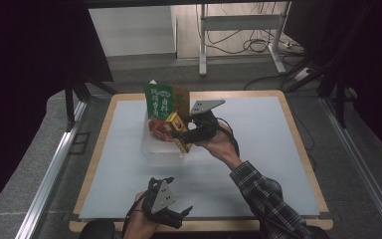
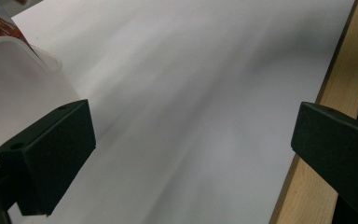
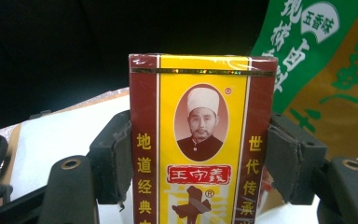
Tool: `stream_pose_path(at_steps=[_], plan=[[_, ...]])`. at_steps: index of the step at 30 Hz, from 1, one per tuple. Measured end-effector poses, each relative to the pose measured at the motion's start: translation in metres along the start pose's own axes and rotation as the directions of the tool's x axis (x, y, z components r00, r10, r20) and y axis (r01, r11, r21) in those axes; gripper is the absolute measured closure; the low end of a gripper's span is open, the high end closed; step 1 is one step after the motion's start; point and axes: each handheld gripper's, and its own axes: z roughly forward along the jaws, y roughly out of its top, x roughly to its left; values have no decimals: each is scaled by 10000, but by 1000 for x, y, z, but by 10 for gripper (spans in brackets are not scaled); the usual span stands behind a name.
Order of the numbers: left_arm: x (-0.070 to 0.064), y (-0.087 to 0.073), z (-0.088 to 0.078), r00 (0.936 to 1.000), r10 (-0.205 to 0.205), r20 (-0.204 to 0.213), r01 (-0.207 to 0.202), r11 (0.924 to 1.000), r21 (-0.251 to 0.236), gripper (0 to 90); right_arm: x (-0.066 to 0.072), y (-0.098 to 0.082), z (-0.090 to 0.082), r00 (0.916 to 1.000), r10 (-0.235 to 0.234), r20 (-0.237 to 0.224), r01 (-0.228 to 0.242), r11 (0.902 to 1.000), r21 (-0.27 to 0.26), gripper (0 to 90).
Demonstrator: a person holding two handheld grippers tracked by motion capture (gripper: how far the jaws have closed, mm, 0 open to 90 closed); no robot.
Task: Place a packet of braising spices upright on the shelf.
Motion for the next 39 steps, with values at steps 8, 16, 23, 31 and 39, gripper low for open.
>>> stream_pose_path(at_steps=[8, 16, 23, 31, 39], plan=[[0, 0, 0, 10000, 7, 11, -7, 10000, 2, 0, 1, 6, 12, 9999, -74, -81, 73, 9999, -76, 322], [1, 0, -1, 10000, 87, 6, -87, 9999, 71, 0, -1, 9, 24, 9999, 7, -163, -10, 9998, -202, 322], [1, 0, -1, 9999, 107, 9, -107, 9999, 59, 0, 2, 4, 38, 9997, -23, -227, 18, 9998, -187, 322], [1, 0, -1, 9999, 102, 6, -102, 9999, 72, 0, 2, -3, 48, 9997, -48, -236, 45, 9999, -119, 322], [0, 0, -1, 10000, 44, 31, -44, 10000, 17, 0, 4, -12, 55, 9994, 50, -340, -53, 9999, -87, 322]])
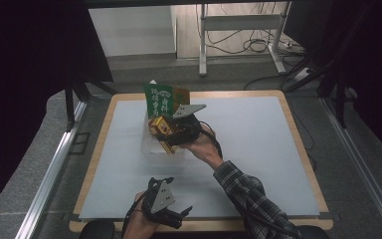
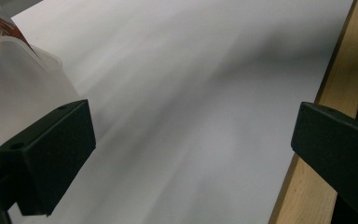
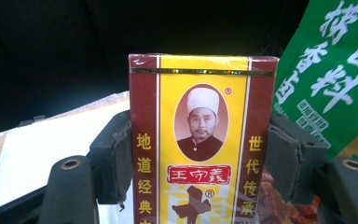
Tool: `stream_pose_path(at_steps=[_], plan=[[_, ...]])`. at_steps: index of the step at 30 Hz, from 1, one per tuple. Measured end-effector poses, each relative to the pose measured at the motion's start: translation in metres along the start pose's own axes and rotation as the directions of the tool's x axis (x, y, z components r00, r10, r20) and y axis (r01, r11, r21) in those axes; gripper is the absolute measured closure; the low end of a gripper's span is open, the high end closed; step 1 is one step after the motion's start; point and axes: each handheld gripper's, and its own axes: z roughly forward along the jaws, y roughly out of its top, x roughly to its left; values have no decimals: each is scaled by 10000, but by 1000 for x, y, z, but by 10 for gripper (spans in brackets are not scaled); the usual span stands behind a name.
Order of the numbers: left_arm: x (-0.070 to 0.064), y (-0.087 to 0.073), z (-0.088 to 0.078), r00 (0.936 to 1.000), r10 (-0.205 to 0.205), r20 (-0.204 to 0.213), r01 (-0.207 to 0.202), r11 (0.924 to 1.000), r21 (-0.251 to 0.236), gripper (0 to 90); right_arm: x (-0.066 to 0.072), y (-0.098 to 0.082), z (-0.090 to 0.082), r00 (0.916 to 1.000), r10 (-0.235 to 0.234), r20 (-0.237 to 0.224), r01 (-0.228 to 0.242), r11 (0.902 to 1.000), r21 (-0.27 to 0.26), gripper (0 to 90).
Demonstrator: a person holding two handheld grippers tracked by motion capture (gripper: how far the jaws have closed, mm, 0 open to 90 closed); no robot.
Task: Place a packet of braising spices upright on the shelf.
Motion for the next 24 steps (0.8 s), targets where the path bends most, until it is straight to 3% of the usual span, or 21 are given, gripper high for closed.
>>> stream_pose_path(at_steps=[17, 19, 21, 24], plan=[[-1, 0, 1, 10000, 55, 75, -55, 10000, 61, 0, -1, -25, -1, 9995, 152, 272, -152, 9999, -17, 324], [-1, 0, 2, 9999, 73, 85, -74, 9999, 74, 0, 0, -28, -1, 9993, 44, 378, -50, 9998, 177, 325], [-1, 0, 2, 9999, 83, 96, -84, 9999, 92, 0, 3, -34, -1, 9977, -418, 529, 394, 9982, 462, 325], [-2, 0, 2, 9999, 99, 103, -100, 9999, 109, 0, 6, -38, -3, 9964, -541, 656, 520, 9981, 340, 327]])
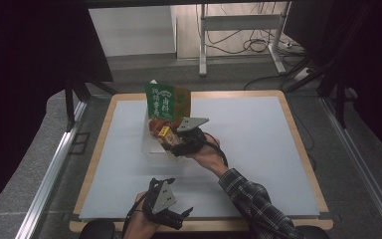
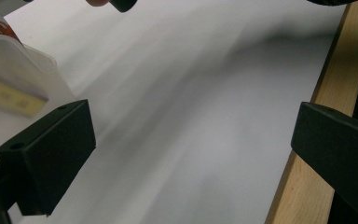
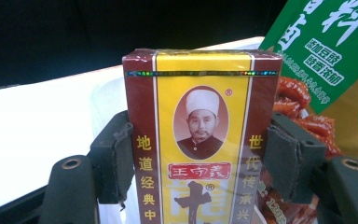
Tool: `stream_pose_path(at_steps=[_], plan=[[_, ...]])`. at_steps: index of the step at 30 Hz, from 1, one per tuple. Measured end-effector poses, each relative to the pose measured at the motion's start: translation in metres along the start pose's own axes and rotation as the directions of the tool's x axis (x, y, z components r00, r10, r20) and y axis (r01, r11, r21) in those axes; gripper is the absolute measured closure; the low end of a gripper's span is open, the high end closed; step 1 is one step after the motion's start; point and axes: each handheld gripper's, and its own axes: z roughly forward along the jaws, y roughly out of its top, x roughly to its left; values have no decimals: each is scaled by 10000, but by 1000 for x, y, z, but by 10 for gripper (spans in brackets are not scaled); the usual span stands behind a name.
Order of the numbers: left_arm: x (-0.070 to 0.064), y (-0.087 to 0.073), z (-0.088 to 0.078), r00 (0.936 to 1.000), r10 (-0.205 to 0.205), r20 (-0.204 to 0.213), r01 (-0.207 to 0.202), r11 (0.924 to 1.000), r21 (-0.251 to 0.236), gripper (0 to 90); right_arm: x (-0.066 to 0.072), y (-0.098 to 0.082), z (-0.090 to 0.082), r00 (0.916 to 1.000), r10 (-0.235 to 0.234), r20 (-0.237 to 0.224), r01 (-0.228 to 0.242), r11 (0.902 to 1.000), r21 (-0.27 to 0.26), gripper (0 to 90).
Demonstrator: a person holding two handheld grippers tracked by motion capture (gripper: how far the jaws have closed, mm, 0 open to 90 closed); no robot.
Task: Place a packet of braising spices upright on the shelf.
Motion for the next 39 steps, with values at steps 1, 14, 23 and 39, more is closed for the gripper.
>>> stream_pose_path(at_steps=[1, 14, 23, 39], plan=[[0, 0, 0, 10000, 10, 8, -10, 10000, 0, 0, 0, -1, -1, 10000, 68, 14, -68, 10000, 7, 327], [-1, 0, 1, 10000, 25, 22, -25, 10000, 9, 0, -3, -4, -8, 9988, 492, 63, -493, 9985, 257, 330], [-1, 0, 1, 10000, 80, 22, -80, 10000, 43, 0, -9, -8, -16, 9960, 890, -120, -886, 9956, 317, 325], [-1, 0, 1, 10000, 28, -5, -28, 10000, -4, 0, -10, 4, -23, 9992, 381, -129, -373, 9976, 585, 141]])
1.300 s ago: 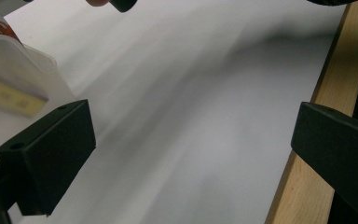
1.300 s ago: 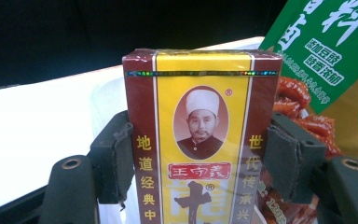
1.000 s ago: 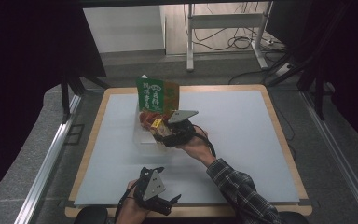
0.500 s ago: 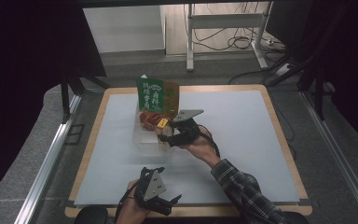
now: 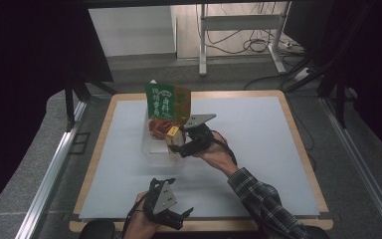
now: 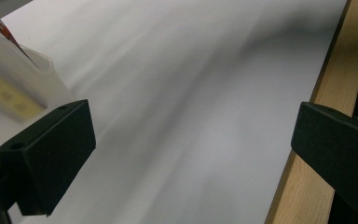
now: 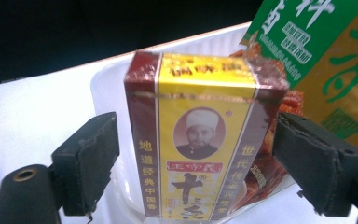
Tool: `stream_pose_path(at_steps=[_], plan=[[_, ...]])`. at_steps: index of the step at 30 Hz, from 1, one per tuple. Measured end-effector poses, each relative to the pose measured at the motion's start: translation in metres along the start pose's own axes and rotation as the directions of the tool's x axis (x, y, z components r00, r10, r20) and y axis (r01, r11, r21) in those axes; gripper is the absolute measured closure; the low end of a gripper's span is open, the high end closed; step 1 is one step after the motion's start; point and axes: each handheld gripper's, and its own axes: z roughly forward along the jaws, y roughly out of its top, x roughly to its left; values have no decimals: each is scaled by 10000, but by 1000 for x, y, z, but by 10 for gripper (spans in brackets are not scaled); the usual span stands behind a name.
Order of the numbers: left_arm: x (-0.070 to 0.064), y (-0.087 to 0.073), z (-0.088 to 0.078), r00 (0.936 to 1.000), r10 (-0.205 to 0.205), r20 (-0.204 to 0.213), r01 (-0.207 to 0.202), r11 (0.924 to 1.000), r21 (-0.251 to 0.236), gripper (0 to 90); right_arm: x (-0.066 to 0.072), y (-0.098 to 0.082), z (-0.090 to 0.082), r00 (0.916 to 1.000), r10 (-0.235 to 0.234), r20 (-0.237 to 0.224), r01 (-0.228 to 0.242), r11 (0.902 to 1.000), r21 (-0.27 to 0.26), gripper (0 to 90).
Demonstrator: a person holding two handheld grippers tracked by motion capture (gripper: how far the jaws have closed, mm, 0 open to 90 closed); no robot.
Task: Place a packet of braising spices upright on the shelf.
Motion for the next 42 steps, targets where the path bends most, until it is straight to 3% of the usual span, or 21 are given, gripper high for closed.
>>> stream_pose_path(at_steps=[8, 21, 34, 42], plan=[[0, 0, 0, 10000, 23, 23, -23, 10000, -13, 0, 4, 4, -9, 9999, -66, 102, 62, 9991, 409, 68], [0, 0, 0, 10000, -31, 24, 31, 10000, -28, 0, 1, -3, -29, 9991, 102, 408, -129, 9977, 671, 46], [1, 0, -1, 10000, -67, -34, 67, 10000, 1, 0, -1, -20, -51, 9957, 71, 921, -183, 9924, 1215, 28], [2, 0, 0, 9998, -189, -38, 189, 9998, -55, 0, -3, -35, -70, 9927, 363, 1147, -514, 9900, 1312, 18]])
